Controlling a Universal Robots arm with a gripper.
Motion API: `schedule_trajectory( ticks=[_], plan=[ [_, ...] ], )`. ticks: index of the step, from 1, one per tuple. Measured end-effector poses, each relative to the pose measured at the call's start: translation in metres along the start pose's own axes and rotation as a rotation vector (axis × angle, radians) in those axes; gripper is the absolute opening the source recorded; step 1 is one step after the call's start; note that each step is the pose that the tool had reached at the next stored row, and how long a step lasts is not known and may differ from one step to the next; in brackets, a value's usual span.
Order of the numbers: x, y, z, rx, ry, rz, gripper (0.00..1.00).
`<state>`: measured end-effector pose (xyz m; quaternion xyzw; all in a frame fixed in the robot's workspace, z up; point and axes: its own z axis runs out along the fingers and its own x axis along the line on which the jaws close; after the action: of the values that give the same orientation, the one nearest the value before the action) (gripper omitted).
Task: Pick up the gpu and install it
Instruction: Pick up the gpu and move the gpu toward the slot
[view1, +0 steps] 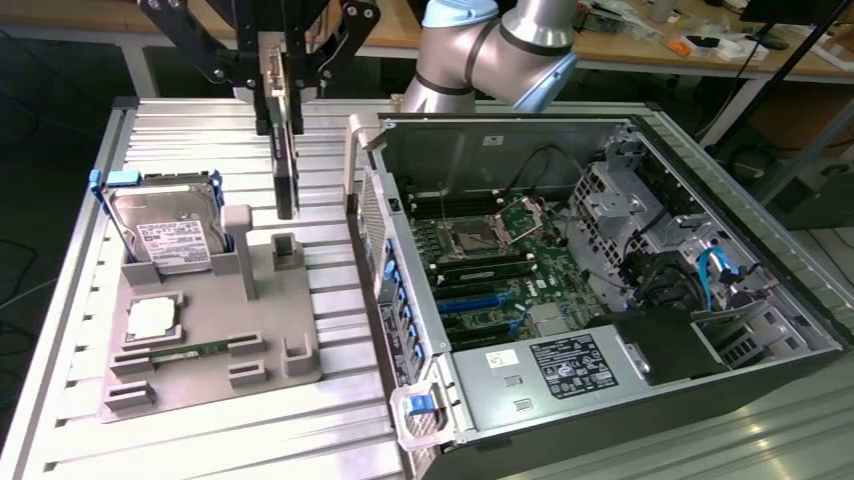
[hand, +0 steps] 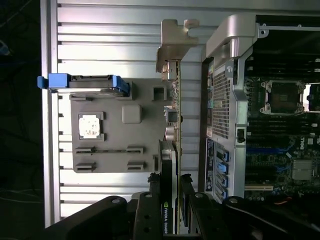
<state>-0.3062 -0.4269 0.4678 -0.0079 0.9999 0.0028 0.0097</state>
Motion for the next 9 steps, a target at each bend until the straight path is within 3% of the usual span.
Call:
schedule_trajectory(
  ticks=[9],
  plan=[
    [-0.012,-0.0002,0.0002,0.0000,0.0000,0.000,0.27]
  ],
)
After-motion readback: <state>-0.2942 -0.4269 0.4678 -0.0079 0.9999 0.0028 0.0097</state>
